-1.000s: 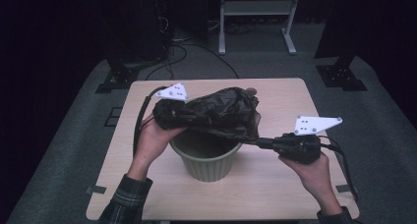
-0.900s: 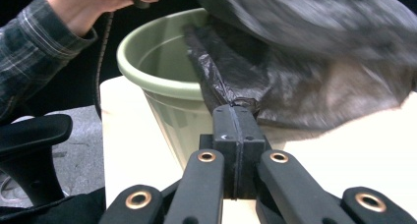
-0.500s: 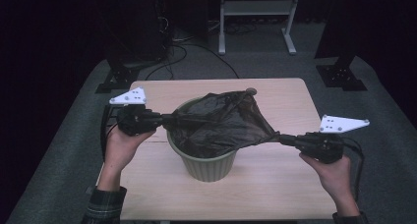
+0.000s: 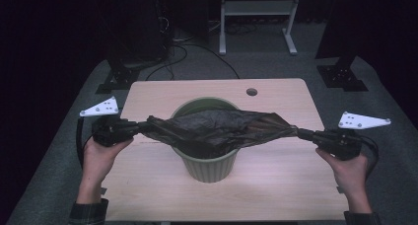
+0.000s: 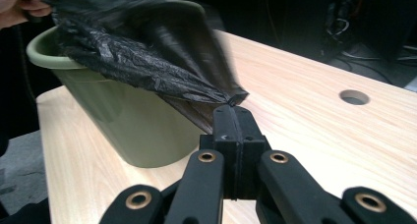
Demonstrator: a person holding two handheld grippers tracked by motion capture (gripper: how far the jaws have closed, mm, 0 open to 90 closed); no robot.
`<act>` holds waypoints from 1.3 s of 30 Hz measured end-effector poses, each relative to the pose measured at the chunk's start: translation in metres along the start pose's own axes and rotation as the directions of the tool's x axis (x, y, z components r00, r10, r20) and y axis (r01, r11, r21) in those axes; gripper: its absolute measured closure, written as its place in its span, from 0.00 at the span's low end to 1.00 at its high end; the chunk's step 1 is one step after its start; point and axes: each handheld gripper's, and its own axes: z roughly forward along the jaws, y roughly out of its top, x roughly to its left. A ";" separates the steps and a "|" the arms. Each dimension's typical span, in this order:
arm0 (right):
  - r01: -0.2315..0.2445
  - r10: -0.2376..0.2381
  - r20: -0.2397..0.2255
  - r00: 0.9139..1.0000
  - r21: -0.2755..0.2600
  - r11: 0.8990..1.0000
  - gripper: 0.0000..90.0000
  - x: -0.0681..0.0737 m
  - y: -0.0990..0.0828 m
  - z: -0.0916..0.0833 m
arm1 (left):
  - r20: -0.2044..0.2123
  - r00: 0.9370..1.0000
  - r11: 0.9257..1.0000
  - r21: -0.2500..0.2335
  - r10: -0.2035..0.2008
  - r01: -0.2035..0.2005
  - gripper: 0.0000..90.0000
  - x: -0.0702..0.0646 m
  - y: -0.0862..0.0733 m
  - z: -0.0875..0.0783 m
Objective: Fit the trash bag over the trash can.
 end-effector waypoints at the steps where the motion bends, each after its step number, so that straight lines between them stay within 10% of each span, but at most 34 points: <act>1: -0.002 0.002 0.005 1.000 0.001 1.000 1.00 -0.001 0.000 -0.001 | -0.006 1.000 1.000 -0.001 0.000 0.000 1.00 0.001 -0.002 -0.003; 13: -0.013 0.012 0.042 0.999 0.028 1.000 1.00 -0.009 -0.008 0.000 | -0.025 0.999 0.999 -0.013 -0.033 0.033 1.00 0.008 -0.021 -0.007; 18: -0.009 0.009 0.037 0.999 -0.023 1.000 0.82 -0.008 0.001 -0.006 | -0.021 1.000 0.999 -0.023 -0.023 0.022 0.98 0.006 -0.020 -0.006; 30: 0.043 -0.042 0.023 0.999 -0.055 0.998 0.74 0.003 0.027 -0.009 | -0.054 0.999 0.995 -0.100 0.002 -0.008 0.28 -0.003 -0.005 -0.029; 39: 0.042 -0.042 0.007 0.999 -0.050 0.998 0.73 0.005 0.029 0.001 | -0.051 0.997 0.980 -0.185 0.061 -0.070 0.19 -0.020 0.027 -0.053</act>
